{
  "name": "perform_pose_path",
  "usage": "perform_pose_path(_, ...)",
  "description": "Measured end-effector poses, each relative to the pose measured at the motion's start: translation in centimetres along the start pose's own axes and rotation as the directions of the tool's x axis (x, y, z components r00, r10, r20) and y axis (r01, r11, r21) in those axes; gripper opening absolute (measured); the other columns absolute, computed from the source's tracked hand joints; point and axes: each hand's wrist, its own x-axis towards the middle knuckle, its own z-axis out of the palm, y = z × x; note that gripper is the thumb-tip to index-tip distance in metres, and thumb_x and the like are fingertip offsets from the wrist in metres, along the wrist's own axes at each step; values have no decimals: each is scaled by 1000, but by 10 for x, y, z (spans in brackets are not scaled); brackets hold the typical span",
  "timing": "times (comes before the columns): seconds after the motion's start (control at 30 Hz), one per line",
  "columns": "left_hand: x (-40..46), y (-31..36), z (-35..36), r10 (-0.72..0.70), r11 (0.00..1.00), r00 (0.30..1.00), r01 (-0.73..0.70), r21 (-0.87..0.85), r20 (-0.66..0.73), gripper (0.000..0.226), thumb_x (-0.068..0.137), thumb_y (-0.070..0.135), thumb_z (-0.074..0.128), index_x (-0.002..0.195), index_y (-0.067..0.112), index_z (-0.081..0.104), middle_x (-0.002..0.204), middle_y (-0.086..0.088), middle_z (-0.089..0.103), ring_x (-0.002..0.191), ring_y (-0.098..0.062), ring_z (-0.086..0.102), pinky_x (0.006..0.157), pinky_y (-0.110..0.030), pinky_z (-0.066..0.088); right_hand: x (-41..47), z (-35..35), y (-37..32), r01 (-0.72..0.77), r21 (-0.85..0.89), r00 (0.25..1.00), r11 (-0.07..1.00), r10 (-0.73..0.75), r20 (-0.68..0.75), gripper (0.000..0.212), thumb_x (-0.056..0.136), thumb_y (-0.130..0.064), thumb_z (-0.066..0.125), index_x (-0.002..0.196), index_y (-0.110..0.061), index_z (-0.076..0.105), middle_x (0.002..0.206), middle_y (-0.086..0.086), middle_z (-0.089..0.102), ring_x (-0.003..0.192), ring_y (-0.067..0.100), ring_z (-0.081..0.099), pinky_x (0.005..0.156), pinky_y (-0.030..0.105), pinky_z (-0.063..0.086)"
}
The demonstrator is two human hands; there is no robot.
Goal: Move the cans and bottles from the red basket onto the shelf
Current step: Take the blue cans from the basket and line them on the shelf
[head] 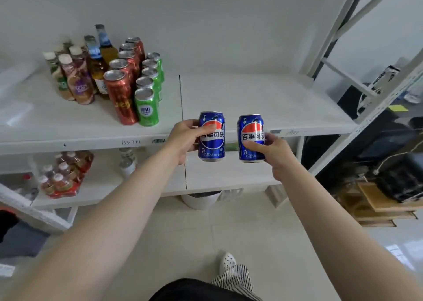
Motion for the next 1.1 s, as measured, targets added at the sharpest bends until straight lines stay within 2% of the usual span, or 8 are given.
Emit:
perform_pose_path(0.17, 77, 21, 2, 92, 995, 989, -87, 48, -119, 40, 70, 24, 82, 105, 18, 65, 104, 1, 71, 99, -19, 67, 85, -34, 53, 99, -1, -27, 45, -24, 995, 999, -43, 86, 48, 71, -8, 81, 115, -9, 62, 104, 7, 70, 88, 19, 68, 68, 24, 54)
perform_pose_path(0.33, 140, 36, -1, 185, 980, 964, -168, 102, -191, 49, 71, 12, 81, 116, 14, 60, 102, 10, 65, 89, -2, 61, 74, -21, 48, 191, 17, -44, 67, 3, 991, 998, -67, 116, 58, 68, 4, 79, 121, -5, 57, 104, 8, 66, 86, 20, 64, 68, 27, 51)
perform_pose_path(0.47, 194, 39, -12, 236, 964, 944, -198, 175, -230, 51, 74, 4, 78, 120, 11, 58, 109, 1, 63, 96, -14, 61, 82, -25, 47, 245, 38, -47, 105, -17, 988, 994, -102, 119, 63, 66, 8, 79, 120, -9, 53, 101, 0, 64, 89, 18, 62, 73, 29, 50)
perform_pose_path(0.7, 281, 28, -43, 247, 957, 957, -217, 191, -152, 61, 70, 6, 81, 125, 14, 55, 123, -4, 63, 110, -18, 62, 86, -25, 50, 317, 68, -45, 233, -51, 971, 971, -230, 62, 60, 66, 4, 79, 115, -17, 51, 104, 1, 62, 85, 15, 61, 66, 21, 48)
perform_pose_path(0.77, 298, 25, -51, 250, 955, 962, -227, 193, -107, 62, 71, 6, 80, 127, 15, 54, 126, -5, 63, 115, -20, 61, 93, -29, 50, 331, 72, -41, 256, -72, 966, 964, -253, 51, 62, 66, 3, 80, 116, -18, 50, 104, 0, 63, 87, 13, 61, 65, 18, 47)
perform_pose_path(0.9, 312, 21, -56, 285, 941, 957, -268, 205, -57, 62, 79, 1, 73, 135, 13, 48, 131, -7, 60, 120, -15, 57, 100, -26, 47, 349, 74, -31, 262, -58, 965, 963, -261, 36, 73, 64, 0, 83, 125, -17, 46, 115, -1, 62, 100, 12, 62, 74, 21, 51)
perform_pose_path(1.0, 311, 9, -53, 326, 927, 944, -309, 211, -52, 75, 74, 10, 78, 140, 18, 43, 138, -4, 55, 129, -15, 51, 109, -34, 40, 351, 72, -25, 287, -104, 958, 952, -282, 62, 78, 63, -3, 84, 128, -20, 45, 116, -6, 61, 102, 6, 61, 79, 20, 51)
perform_pose_path(1.1, 313, -9, -39, 379, 898, 913, -324, 298, -148, 74, 53, 27, 85, 119, 30, 53, 125, -4, 62, 115, -22, 61, 98, -46, 50, 353, 69, -20, 320, -152, 947, 935, -311, 79, 71, 63, -7, 85, 124, -17, 51, 110, -10, 65, 97, 0, 62, 76, 15, 49)
